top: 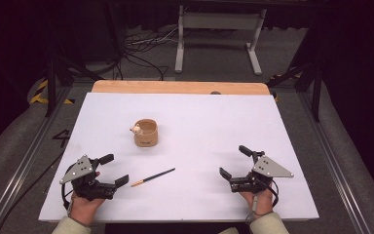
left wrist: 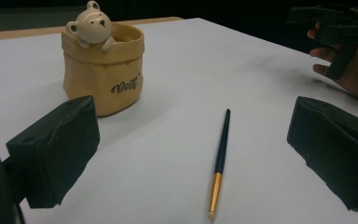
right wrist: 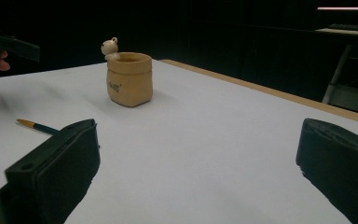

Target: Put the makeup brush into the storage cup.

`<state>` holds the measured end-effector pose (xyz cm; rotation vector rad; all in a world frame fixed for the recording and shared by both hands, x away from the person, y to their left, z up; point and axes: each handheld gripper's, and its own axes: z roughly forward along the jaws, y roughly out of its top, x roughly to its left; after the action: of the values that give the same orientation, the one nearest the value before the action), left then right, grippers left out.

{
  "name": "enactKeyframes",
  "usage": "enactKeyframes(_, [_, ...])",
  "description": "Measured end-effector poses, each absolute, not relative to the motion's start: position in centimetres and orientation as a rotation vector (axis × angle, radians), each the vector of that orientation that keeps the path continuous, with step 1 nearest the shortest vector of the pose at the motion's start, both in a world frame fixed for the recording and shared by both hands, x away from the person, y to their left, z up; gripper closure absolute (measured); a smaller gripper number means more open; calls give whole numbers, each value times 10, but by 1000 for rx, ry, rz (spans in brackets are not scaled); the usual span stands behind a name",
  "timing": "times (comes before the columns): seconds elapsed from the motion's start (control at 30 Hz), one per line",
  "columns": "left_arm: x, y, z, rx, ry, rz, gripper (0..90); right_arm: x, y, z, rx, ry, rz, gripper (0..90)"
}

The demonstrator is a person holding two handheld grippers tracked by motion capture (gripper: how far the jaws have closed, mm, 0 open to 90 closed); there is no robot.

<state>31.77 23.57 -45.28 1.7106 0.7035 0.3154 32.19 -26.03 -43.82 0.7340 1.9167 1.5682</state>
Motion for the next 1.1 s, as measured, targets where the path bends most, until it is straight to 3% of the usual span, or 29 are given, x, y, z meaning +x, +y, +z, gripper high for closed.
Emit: enactKeyframes(1.1, [313,242,-444,1699,688,328,30,325,-252,-431,711,1990,1610,2])
